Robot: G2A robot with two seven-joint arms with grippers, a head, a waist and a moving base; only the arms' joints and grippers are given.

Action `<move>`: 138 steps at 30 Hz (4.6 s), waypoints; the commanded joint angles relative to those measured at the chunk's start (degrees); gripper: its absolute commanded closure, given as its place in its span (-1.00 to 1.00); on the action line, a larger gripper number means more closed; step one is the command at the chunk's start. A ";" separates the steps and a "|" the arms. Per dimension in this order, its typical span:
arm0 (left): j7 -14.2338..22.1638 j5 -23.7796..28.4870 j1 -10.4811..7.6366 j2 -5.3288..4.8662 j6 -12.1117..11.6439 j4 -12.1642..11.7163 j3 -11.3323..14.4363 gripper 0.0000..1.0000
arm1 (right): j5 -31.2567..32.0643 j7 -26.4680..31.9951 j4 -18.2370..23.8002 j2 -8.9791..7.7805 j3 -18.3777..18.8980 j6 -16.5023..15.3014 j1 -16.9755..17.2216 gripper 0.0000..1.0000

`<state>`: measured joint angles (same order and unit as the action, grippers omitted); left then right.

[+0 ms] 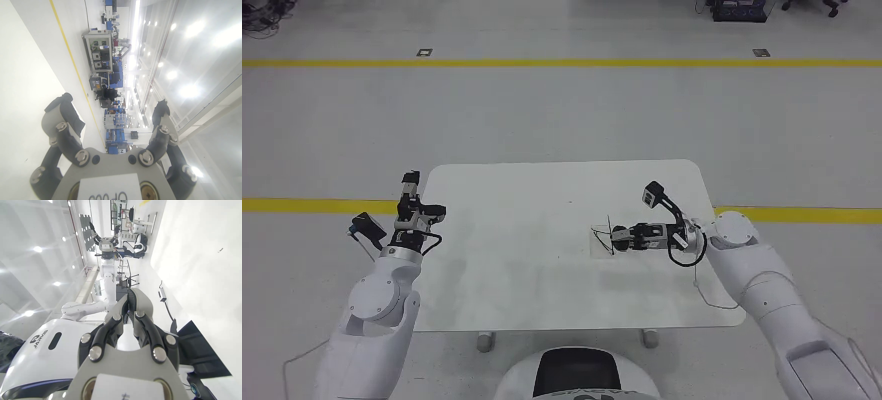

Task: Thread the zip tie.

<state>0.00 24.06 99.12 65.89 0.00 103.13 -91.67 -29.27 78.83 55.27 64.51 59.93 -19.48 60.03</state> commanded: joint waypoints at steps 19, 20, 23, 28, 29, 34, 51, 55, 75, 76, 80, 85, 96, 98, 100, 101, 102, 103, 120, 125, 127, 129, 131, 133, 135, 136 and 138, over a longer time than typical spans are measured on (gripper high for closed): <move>13.21 -16.04 -2.48 -0.61 0.00 2.76 6.23 -1.00 | -1.29 0.81 5.56 -3.89 -1.74 0.00 2.39 1.00; 13.21 -16.04 -2.48 -0.61 0.00 2.76 6.23 -1.00 | -1.29 0.81 5.56 -3.89 -1.74 0.00 2.39 1.00; 13.21 -16.04 -2.48 -0.61 0.00 2.76 6.23 -1.00 | -1.29 0.81 5.56 -3.89 -1.74 0.00 2.39 1.00; 26.21 -16.88 -3.99 -1.01 0.19 3.12 9.96 -1.00 | -0.99 -0.05 6.64 -4.05 -1.43 0.14 3.42 1.00; 28.25 -17.31 -4.42 -1.10 0.60 3.00 10.56 -1.00 | -1.43 0.54 6.65 -4.11 -1.16 0.00 3.54 1.00; 32.97 -19.74 -7.13 -1.18 3.69 1.63 14.34 -1.00 | -3.86 0.81 7.03 -4.75 -1.39 0.00 4.08 1.00; 42.59 -22.56 -12.41 -1.27 3.64 0.84 21.56 -1.00 | -3.68 -1.22 8.80 -5.15 -3.96 1.65 4.26 1.00; 42.33 -23.57 -15.56 -0.84 4.77 -0.50 25.33 -1.00 | -4.40 0.09 8.21 -5.01 -4.08 1.58 4.07 1.00; 46.98 -14.57 -21.13 0.08 4.86 -6.00 31.53 -1.00 | -3.47 0.81 7.87 -5.02 -5.90 0.00 3.72 1.00; 46.99 -13.90 -21.59 0.13 4.82 -6.65 31.70 -1.00 | -4.00 0.81 7.64 -5.06 -6.16 0.00 3.60 1.00; 48.07 -11.79 -23.33 0.37 3.49 -8.95 33.03 -1.00 | -5.89 0.81 8.58 -5.67 -8.15 0.00 3.23 1.00; 48.06 -12.30 -23.51 0.35 3.33 -9.13 33.09 -1.00 | -6.09 0.81 8.43 -5.93 -8.45 0.00 3.03 1.00; 46.04 -11.08 -24.79 0.94 2.71 -11.50 36.98 -1.00 | -7.02 0.81 9.96 -5.57 -9.30 0.23 3.68 1.00; 46.04 -11.08 -24.79 0.94 2.71 -11.50 36.98 -1.00 | -6.92 0.69 9.69 -5.60 -9.08 0.00 3.56 1.00; 46.04 -11.08 -24.79 0.94 2.71 -11.50 36.98 -1.00 | -6.92 0.69 9.69 -5.60 -9.08 0.00 3.56 1.00; 46.04 -11.08 -24.79 0.94 2.71 -11.50 36.98 -1.00 | -6.92 0.69 9.69 -5.60 -9.08 0.00 3.56 1.00; 46.04 -11.08 -24.79 0.94 2.71 -11.50 36.98 -1.00 | -6.92 0.69 9.69 -5.60 -9.08 0.00 3.56 1.00; 45.77 -11.12 -24.74 0.95 2.69 -11.52 37.02 -1.00 | -7.17 0.33 10.22 -5.54 -9.20 0.09 3.85 1.00; 44.20 -9.08 -25.43 0.76 0.09 -14.04 38.44 -0.58 | -13.84 0.81 9.03 -6.22 -12.56 0.88 2.91 1.00; 44.14 -9.15 -25.55 0.60 -0.21 -14.25 38.74 0.02 | -14.29 0.81 8.51 -6.47 -14.18 0.91 2.07 1.00; 44.17 -9.12 -25.65 0.57 -0.31 -14.37 38.90 0.08 | -14.43 0.81 8.26 -6.53 -14.77 0.91 1.73 1.00; 44.22 -9.09 -25.80 0.53 -0.35 -14.51 39.12 0.10 | -14.49 0.81 7.84 -6.59 -15.34 0.82 1.32 1.00; 44.21 -9.06 -25.93 0.50 -0.36 -14.63 39.27 0.12 | -14.75 0.81 7.51 -6.65 -15.75 0.67 1.03 1.00; 44.21 -8.97 -26.04 0.45 -0.45 -14.80 39.38 0.12 | -14.96 0.81 7.20 -6.72 -16.21 0.56 0.71 1.00; 44.22 -8.88 -26.10 0.40 -0.56 -14.95 39.48 0.16 | -15.23 0.81 6.95 -6.79 -16.62 0.42 0.47 1.00; 44.24 -8.83 -26.11 0.37 -0.63 -15.00 39.51 0.16 | -15.35 0.81 6.85 -6.82 -16.78 0.35 0.37 1.00; 44.31 -8.77 -26.09 0.31 -0.73 -15.08 39.61 0.16 | -15.57 0.81 6.67 -6.85 -17.14 0.23 0.20 1.00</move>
<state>44.27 15.27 73.02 66.22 -0.69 88.08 -52.11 -44.77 79.64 62.01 57.66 42.91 -19.21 60.29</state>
